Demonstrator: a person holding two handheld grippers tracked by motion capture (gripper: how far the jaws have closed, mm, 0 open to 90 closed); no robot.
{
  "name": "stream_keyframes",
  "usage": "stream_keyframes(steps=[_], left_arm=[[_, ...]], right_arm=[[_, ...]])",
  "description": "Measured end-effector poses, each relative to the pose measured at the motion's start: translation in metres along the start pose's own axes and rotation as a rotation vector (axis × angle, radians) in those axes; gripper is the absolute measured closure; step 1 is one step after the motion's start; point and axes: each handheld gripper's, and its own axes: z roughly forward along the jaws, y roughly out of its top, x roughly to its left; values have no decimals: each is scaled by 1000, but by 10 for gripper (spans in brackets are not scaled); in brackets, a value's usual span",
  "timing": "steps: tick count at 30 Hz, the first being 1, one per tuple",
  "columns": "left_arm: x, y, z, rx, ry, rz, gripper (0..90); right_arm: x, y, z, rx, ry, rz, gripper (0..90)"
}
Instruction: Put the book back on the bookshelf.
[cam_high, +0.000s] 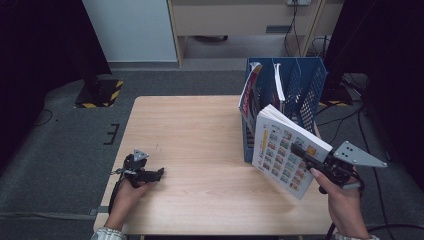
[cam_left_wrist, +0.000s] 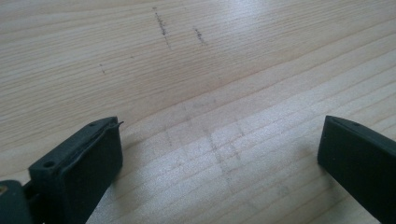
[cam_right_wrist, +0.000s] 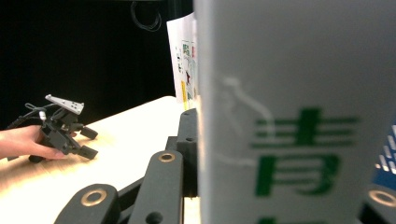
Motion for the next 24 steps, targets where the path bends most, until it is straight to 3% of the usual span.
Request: stream_keyframes(steps=[11,24], left_arm=[[0,0,0,0,0,0,0],[0,0,0,0,0,0,0]], right_arm=[[-5,24,-22,-30,-21,3,739],[-13,42,-30,-59,-41,7,739]])
